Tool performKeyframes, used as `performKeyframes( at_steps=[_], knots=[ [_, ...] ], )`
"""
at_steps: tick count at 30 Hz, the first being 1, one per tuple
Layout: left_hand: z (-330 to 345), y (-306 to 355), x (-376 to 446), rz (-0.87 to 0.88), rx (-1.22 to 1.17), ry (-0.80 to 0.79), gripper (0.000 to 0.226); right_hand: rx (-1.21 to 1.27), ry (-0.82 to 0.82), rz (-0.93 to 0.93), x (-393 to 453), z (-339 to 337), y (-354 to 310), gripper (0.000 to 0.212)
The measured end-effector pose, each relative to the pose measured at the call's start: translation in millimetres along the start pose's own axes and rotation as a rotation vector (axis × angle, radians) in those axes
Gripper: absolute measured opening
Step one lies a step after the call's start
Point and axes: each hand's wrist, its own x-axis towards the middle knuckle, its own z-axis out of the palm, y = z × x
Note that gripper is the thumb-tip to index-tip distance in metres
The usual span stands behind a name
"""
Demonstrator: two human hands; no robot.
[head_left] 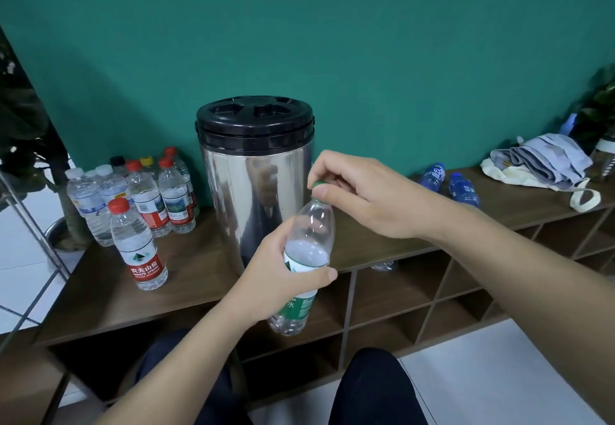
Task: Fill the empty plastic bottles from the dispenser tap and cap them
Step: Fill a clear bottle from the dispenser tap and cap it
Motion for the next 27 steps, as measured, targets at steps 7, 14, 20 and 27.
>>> performKeyframes(
  at_steps=[7, 14, 20, 27],
  knots=[
    [4.8, -11.2, -15.4, -0.007, 0.124, 0.101, 0.062, 0.029, 0.085, 0.189, -4.1, 17.7, 4.5, 0.045],
    [9.5, -20.6, -29.6, -0.051, 0.236, 0.094, 0.066, -0.085, 0.074, 0.180, -9.5, 38.5, 8.9, 0.038],
    [14.0, -48.5, -45.1, -0.080, 0.157, 0.056, 0.069, 0.062, -0.113, 0.065, -26.4, 40.9, 14.3, 0.009],
    [23.9, -92.3, -50.7, -0.091, 0.066, 0.041, 0.056, 0.460, 0.136, 0.265, -19.2, 77.2, 45.2, 0.019]
  ],
)
